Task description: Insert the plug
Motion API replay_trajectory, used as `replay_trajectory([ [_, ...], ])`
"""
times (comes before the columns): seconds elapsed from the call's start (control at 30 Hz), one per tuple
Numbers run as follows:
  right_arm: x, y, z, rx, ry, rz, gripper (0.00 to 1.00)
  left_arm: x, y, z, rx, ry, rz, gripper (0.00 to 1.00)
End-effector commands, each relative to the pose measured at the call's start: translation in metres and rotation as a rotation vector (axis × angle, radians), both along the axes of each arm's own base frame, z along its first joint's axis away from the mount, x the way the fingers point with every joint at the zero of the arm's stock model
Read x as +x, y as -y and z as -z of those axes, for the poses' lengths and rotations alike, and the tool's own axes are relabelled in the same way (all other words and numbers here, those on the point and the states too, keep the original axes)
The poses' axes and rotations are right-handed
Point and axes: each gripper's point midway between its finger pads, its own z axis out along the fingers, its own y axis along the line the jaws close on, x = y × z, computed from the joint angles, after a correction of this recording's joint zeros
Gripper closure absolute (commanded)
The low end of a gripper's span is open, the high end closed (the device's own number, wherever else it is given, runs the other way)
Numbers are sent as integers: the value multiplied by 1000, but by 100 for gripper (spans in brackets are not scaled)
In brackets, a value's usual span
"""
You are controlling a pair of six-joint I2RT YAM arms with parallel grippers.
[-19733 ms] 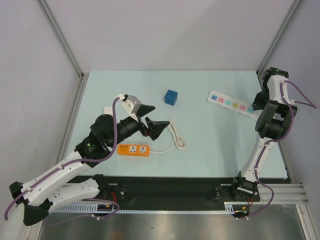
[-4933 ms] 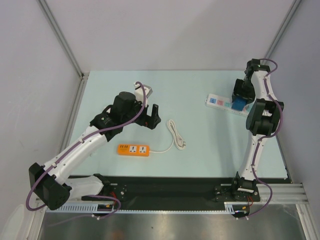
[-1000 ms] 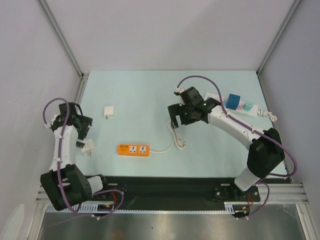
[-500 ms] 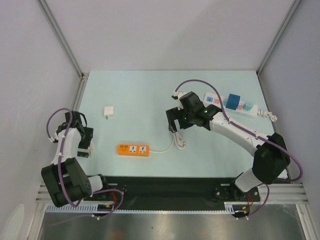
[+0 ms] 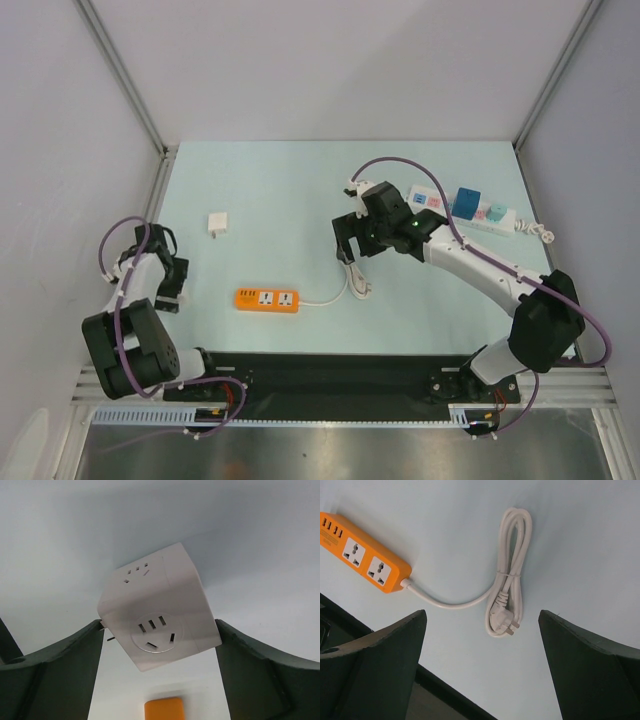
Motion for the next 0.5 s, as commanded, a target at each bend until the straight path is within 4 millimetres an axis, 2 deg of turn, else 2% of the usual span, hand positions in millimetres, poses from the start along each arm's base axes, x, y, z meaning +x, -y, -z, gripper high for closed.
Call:
replay_trajectory([
  [0.0,7,-5,-25,37,77,-5,0,20,-5,-26,62,98,88,87],
  [0.03,7,-5,-25,35,75,-5,0,27,-2,-39,77,143,123,100],
  [0.1,8,-7,-26,43,73,-8,0,36,5,-57,99,197,213,100],
  [0.13,6,-8,-26,51,66,-13,0,45,13,-79,129,258,270,100],
  [0.2,5,-12,-27,71,59,-22,0,54,21,-102,186,304,372,100],
  [0.27,3,-17,-32,99,52,-31,0,65,38,-135,237,406,485,99],
  [0.3,1,-19,-33,110,49,-37,0,68,45,-145,238,451,524,100],
  [0.33,-1,-24,-36,137,43,-56,1,72,63,-152,205,505,595,100],
  [0.4,-4,-34,-45,194,49,-81,1,82,84,-175,198,639,699,100],
  [0.43,-10,-42,-48,233,37,-121,0,83,108,-178,131,696,795,99],
  [0.47,-15,-46,-45,255,27,-142,0,84,117,-183,120,731,833,100],
])
